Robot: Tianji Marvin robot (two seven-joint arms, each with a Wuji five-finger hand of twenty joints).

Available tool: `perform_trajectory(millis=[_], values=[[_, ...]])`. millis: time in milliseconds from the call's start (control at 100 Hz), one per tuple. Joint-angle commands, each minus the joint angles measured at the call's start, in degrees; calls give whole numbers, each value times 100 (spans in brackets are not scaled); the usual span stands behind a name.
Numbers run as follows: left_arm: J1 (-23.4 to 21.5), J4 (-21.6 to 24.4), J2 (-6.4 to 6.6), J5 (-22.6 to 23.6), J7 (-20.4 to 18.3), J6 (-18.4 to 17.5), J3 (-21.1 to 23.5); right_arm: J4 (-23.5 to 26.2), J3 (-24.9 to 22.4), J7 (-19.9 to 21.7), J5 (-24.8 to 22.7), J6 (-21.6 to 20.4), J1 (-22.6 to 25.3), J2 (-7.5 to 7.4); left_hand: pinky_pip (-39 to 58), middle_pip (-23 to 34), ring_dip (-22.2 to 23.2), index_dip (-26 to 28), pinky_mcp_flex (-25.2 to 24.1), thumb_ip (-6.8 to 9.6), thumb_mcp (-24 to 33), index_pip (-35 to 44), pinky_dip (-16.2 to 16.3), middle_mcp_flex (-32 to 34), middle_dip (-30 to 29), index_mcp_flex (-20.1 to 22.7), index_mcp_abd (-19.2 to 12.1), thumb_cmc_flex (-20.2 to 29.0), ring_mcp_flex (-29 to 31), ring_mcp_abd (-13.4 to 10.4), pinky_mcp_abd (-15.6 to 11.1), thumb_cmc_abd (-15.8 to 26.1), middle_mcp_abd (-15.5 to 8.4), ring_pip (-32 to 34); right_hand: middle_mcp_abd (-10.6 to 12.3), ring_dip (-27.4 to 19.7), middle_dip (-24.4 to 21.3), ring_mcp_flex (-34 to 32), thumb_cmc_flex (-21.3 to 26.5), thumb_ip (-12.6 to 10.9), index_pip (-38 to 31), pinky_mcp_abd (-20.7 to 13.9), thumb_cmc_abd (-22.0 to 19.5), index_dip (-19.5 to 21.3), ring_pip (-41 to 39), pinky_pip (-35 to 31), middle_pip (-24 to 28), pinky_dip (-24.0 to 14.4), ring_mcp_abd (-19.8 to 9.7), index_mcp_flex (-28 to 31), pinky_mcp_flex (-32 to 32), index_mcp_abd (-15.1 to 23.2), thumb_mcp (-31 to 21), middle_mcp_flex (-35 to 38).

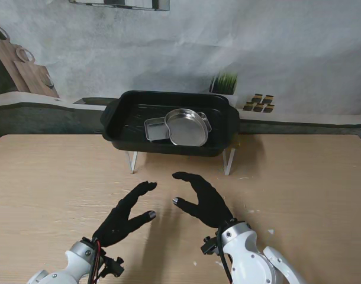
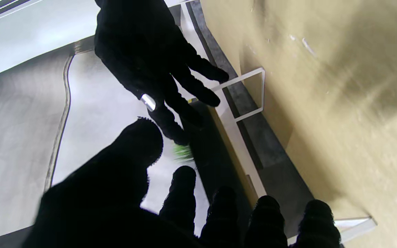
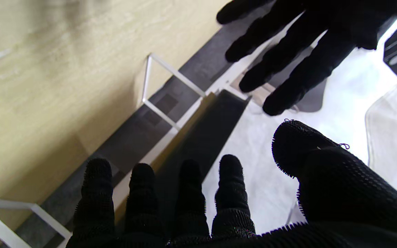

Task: Stack the baking trays onto the shelf

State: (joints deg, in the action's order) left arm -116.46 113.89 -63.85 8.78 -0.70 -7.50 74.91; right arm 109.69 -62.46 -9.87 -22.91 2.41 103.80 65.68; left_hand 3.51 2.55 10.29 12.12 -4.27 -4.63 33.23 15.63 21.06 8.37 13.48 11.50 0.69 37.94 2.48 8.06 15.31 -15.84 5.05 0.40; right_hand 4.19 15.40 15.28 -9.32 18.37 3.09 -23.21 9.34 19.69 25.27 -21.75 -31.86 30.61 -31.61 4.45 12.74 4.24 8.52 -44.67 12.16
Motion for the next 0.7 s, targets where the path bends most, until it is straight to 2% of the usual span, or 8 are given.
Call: perform_trajectory(millis=[0, 130, 200, 310, 400, 540, 620, 690], values=[[113, -174, -42, 168, -66, 9, -129, -257, 89, 93, 71, -147, 4, 45, -228, -221, -284, -51, 43, -12, -191, 85, -239, -200, 24, -229, -241, -21, -119, -316, -280, 220, -363, -134, 373, -204, -123, 214, -22, -209, 104, -260, -204, 92, 353, 298, -393, -183, -341, -229, -166, 374, -3, -96], [349, -504, -80, 272, 146, -63, -362, -723, 196, -127, 52, -472, -113, 88, -247, -255, -344, -69, 42, -51, -287, 76, -321, -200, 18, -247, -237, -146, -121, -346, -308, 339, -388, -126, 494, -249, -140, 217, -51, -194, 66, -293, -136, 149, 551, 577, -509, -235, -398, -201, -250, 448, -116, -69], [452, -653, -100, 327, 238, -102, -423, -818, 164, -70, 12, -598, -110, 63, -254, -250, -341, -70, 47, -84, -378, 81, -358, -199, 14, -251, -216, -253, -120, -347, -312, 489, -384, -118, 538, -291, -200, 232, -189, -165, 85, -363, -247, 154, 678, 692, -656, -291, -452, -314, -272, 502, -92, -84], [577, -879, -161, 349, 511, -267, -523, -990, 117, -291, -120, -771, -46, 88, -249, -206, -286, -48, 49, -97, -451, 136, -390, -187, 57, -215, -174, -282, -109, -320, -286, 632, -351, -82, 530, -293, -254, 223, -319, -174, 90, -363, -296, 174, 742, 790, -793, -352, -478, -367, -256, 552, -66, -69], [687, -1035, -200, 422, 692, -372, -611, -1068, 61, -333, 47, -894, 6, 115, -232, -178, -222, -35, 49, -101, -511, 164, -398, -179, 91, -224, -170, -297, -106, -296, -271, 696, -332, -62, 558, -311, -270, 237, -352, -173, 139, -392, -370, 178, 827, 859, -846, -391, -508, -405, -319, 598, 6, -70], [714, -1013, -216, 295, 684, -267, -636, -1185, 26, -344, 158, -1021, -49, 130, -237, -188, -188, -22, 40, -97, -539, 198, -425, -177, 85, -197, -160, -230, -118, -305, -319, 723, -350, -81, 746, -325, -314, 263, -424, -185, 260, -502, -507, 180, 974, 950, -963, -450, -603, -429, -410, 774, 96, -62], [734, -1028, -223, 286, 705, -259, -638, -1199, -1, -250, 204, -1066, -57, 111, -268, -167, -212, -19, 44, -100, -578, 215, -473, -133, 56, -106, -142, -225, -124, -336, -380, 757, -365, -109, 886, -384, -375, 263, -416, -197, 575, -603, -546, 156, 1217, 1105, -1129, -457, -688, -315, -502, 912, 189, -34], [744, -1025, -227, 227, 694, -227, -633, -1210, -17, -147, 255, -1103, -62, 93, -378, -161, -380, -43, 86, -95, -658, 158, -700, -129, -133, -33, -150, -243, -129, -371, -436, 806, -408, -152, 971, -437, -422, 279, -416, -205, 926, -722, -574, 208, 1418, 1252, -1266, -437, -787, -200, -585, 988, 254, -29]])
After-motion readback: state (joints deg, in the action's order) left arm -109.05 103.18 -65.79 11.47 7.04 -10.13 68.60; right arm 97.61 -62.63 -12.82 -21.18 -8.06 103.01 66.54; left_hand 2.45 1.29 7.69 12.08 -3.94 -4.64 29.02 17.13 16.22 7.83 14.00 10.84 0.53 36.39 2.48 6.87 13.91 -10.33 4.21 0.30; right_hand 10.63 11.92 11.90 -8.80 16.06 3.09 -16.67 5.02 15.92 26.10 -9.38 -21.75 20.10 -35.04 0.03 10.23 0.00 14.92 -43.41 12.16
